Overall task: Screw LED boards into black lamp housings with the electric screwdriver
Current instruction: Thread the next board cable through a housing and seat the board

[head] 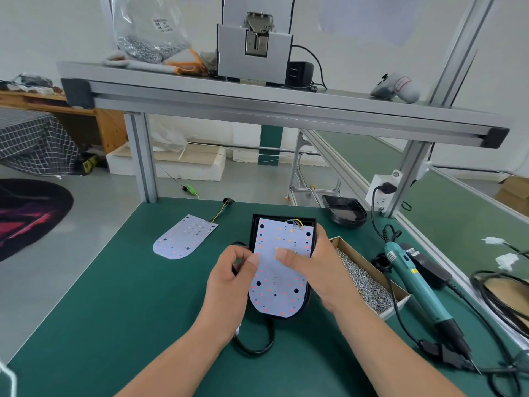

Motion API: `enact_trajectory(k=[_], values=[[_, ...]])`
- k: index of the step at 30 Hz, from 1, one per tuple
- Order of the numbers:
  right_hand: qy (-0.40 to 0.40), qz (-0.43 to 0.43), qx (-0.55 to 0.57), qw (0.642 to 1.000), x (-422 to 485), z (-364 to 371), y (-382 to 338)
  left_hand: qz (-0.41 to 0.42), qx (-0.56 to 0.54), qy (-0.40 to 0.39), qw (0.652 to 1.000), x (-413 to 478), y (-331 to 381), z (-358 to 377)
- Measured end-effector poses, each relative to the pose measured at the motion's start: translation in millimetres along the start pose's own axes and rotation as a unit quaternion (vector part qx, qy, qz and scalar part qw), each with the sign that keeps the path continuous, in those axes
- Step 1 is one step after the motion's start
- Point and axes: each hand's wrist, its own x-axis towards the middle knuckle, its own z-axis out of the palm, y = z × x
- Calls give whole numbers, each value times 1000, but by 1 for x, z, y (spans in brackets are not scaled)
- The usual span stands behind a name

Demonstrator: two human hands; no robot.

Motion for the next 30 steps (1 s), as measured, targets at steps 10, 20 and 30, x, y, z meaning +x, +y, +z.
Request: enact_trajectory(k=[10, 20, 30], values=[[19, 4, -14, 1000, 1, -8, -4, 16, 22, -41, 999, -2, 3, 5], [-16, 52, -8, 998, 3, -13, -2, -18, -46, -66, 997, 1, 2, 2], [-21, 61, 39, 997, -2, -4, -6, -48, -92, -53, 993, 0, 5, 2]])
